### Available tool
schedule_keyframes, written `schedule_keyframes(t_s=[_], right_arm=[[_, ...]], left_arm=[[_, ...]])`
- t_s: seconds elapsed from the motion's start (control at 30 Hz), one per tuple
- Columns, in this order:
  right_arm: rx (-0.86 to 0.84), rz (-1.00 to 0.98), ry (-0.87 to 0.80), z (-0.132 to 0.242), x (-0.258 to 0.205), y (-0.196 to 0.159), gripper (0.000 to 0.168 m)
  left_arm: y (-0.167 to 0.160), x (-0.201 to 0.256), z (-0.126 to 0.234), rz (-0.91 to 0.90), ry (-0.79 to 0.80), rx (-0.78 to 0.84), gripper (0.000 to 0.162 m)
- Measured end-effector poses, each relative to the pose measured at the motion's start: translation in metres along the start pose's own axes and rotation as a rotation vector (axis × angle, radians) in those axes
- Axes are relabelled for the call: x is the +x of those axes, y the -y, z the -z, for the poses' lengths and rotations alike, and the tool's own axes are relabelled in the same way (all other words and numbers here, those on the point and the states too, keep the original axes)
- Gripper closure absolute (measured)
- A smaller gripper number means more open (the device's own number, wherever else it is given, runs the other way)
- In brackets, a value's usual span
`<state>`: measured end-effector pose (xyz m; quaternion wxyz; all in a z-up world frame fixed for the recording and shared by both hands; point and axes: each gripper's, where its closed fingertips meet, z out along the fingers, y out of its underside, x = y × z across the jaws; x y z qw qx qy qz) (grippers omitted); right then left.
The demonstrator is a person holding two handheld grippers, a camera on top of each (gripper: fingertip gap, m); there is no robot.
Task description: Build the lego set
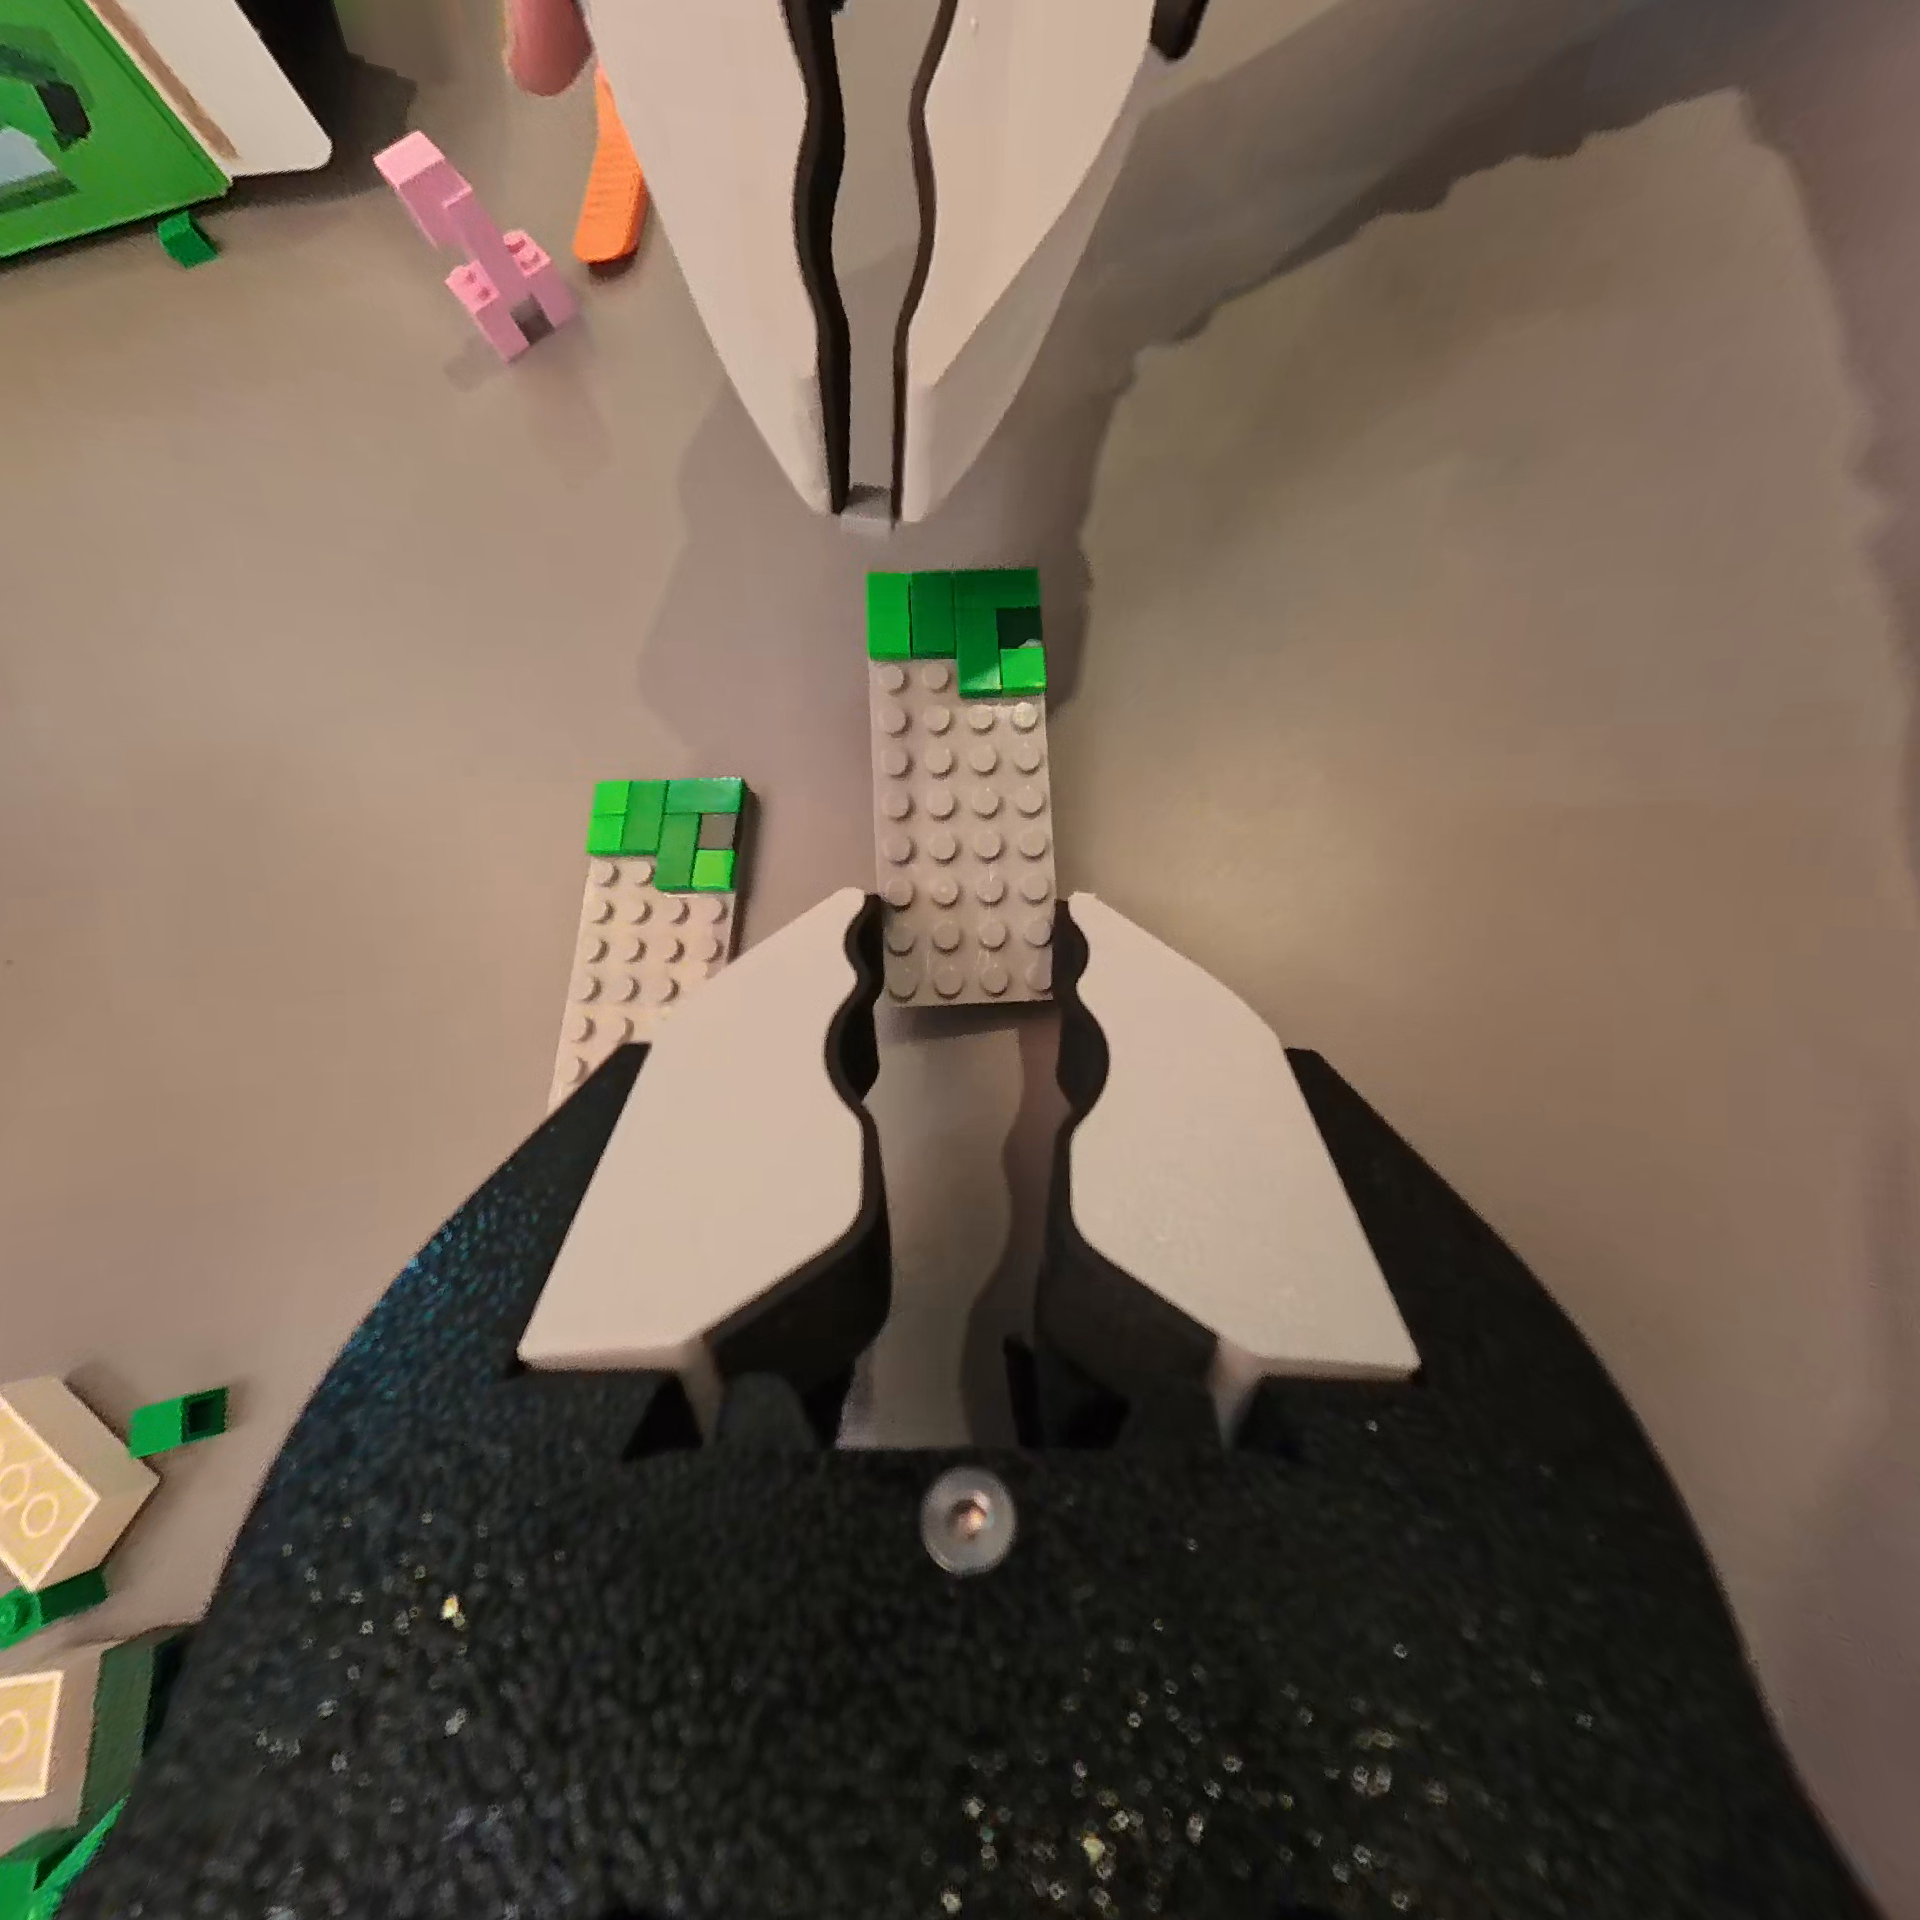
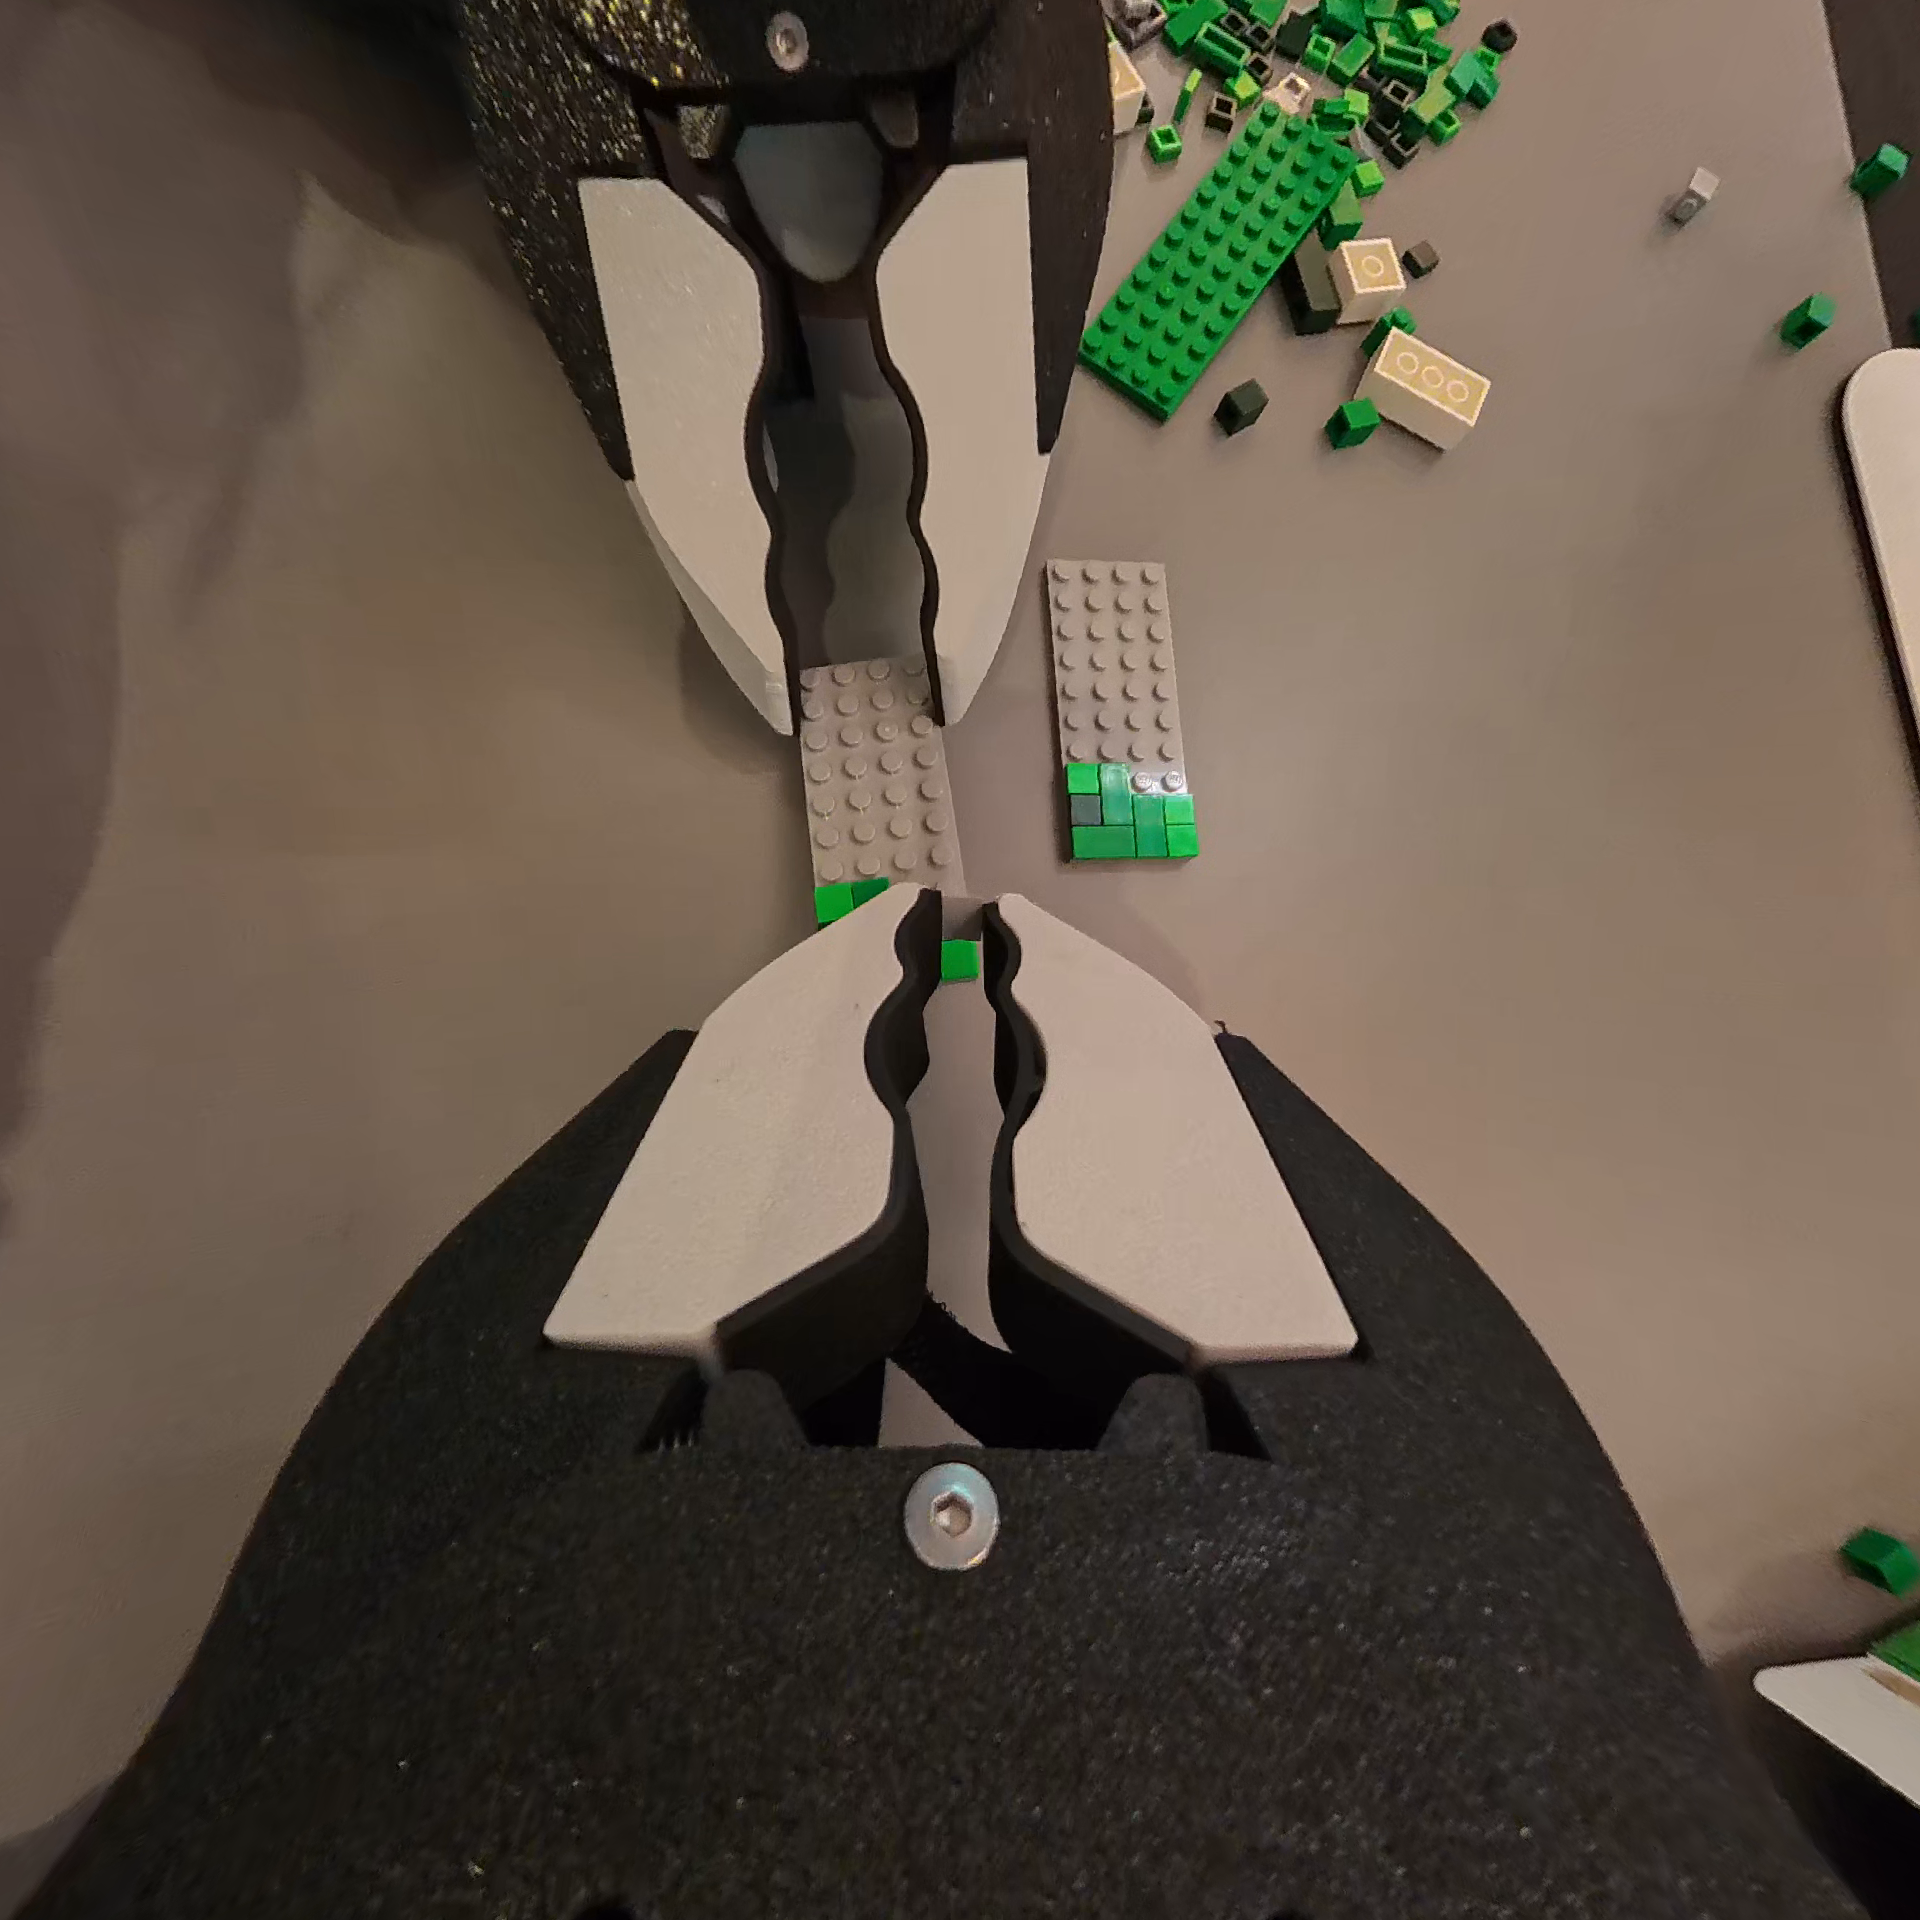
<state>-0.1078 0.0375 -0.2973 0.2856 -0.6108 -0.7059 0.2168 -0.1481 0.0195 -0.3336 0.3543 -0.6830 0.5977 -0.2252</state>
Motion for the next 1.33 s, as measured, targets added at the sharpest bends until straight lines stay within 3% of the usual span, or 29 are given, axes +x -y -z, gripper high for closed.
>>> schedule_keyframes(t_s=[0.2,0.77,1.33], right_arm=[[-0.004,-0.011,0.079,-0.005,-0.013,-0.003,0.161],[-0.207,0.11,0.074,-0.027,-0.023,-0.013,0.161],[-0.224,0.142,0.055,-0.028,-0.025,-0.021,0.156]], left_arm=[[-0.003,0.003,-0.002,-0.043,0.008,-0.035,0.131],[-0.004,0.009,-0.004,-0.08,-0.007,-0.061,0.131],[-0.004,0.011,-0.004,-0.056,-0.032,-0.056,0.131]])
